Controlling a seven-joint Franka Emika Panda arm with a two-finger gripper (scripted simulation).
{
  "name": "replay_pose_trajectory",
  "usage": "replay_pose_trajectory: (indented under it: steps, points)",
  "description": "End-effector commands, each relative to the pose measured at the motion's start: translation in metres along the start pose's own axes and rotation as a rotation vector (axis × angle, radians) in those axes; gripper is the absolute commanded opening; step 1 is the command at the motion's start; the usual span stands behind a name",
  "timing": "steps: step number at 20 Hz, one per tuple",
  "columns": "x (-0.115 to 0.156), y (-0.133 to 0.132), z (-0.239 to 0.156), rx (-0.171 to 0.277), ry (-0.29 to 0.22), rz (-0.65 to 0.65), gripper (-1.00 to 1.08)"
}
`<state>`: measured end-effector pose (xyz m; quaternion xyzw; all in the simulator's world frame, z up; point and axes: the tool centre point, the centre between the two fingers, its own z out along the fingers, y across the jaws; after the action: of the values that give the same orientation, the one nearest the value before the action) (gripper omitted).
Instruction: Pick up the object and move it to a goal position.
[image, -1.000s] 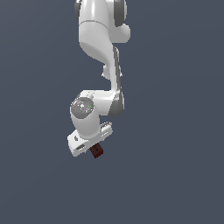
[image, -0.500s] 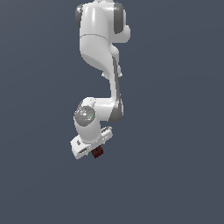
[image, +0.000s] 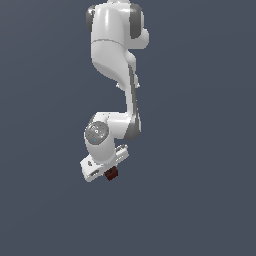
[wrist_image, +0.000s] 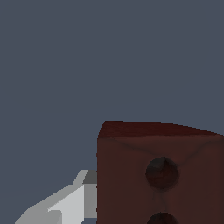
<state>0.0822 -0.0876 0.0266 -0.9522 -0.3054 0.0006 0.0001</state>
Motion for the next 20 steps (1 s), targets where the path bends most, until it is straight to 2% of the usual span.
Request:
replay_pose_trajectory:
  steps: [1, 11, 20]
  points:
    - [0.000, 0.000, 0.000, -0.001, 0.001, 0.000, -1.00]
    - [0.008, -0.010, -0.019, 0.000, 0.000, 0.000, -1.00]
    - [0.036, -0.047, -0.091, -0.001, 0.000, -0.001, -1.00]
